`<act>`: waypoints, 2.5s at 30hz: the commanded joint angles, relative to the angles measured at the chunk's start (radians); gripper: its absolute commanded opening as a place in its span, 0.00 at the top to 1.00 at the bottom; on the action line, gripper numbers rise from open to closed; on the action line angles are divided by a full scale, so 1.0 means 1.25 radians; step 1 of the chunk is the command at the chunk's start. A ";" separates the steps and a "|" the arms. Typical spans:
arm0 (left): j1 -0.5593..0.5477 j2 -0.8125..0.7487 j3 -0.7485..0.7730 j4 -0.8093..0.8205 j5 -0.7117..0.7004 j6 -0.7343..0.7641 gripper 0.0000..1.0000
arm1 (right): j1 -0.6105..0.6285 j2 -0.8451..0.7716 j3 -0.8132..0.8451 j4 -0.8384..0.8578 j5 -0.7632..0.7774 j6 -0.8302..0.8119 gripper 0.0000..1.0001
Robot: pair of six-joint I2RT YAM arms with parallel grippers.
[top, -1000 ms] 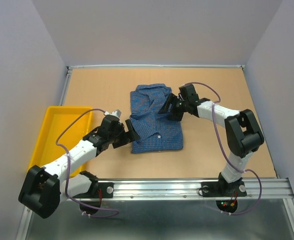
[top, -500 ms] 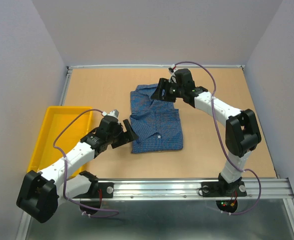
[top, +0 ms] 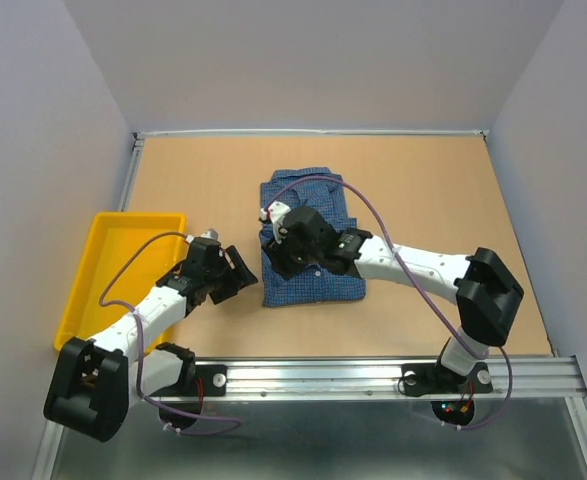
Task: Fold and stack the long sleeve shirts
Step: Fold the shirt
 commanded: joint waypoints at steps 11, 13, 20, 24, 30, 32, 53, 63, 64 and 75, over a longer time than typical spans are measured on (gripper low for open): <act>0.012 -0.034 -0.059 0.057 0.035 -0.007 0.24 | 0.135 0.184 0.084 0.007 0.273 -0.147 0.54; 0.012 -0.035 -0.060 0.058 0.038 -0.007 0.24 | 0.147 0.205 0.093 0.008 0.318 -0.154 0.54; 0.012 -0.037 -0.060 0.059 0.046 -0.006 0.24 | 0.174 0.242 0.111 0.011 0.434 -0.180 0.58; 0.012 -0.045 -0.064 0.059 0.046 -0.008 0.24 | 0.176 0.239 0.112 0.013 0.468 -0.180 0.73; 0.012 -0.042 -0.063 0.061 0.051 -0.004 0.24 | 0.173 0.228 0.129 0.016 0.521 -0.195 0.84; 0.012 -0.045 -0.064 0.061 0.055 -0.004 0.24 | 0.166 0.232 0.139 0.017 0.546 -0.208 0.86; 0.012 -0.048 -0.022 0.053 0.084 0.028 0.23 | -0.072 0.170 0.146 0.006 0.621 -0.087 0.63; 0.004 0.086 0.197 0.116 0.143 0.068 0.25 | -0.183 0.007 0.069 0.002 0.264 0.134 0.52; 0.002 0.106 0.212 0.139 0.158 0.075 0.35 | -0.208 0.004 0.067 0.002 0.233 0.149 0.52; -0.018 0.490 0.401 0.285 0.229 0.062 0.52 | -0.423 0.046 -0.058 0.155 -0.162 0.287 0.71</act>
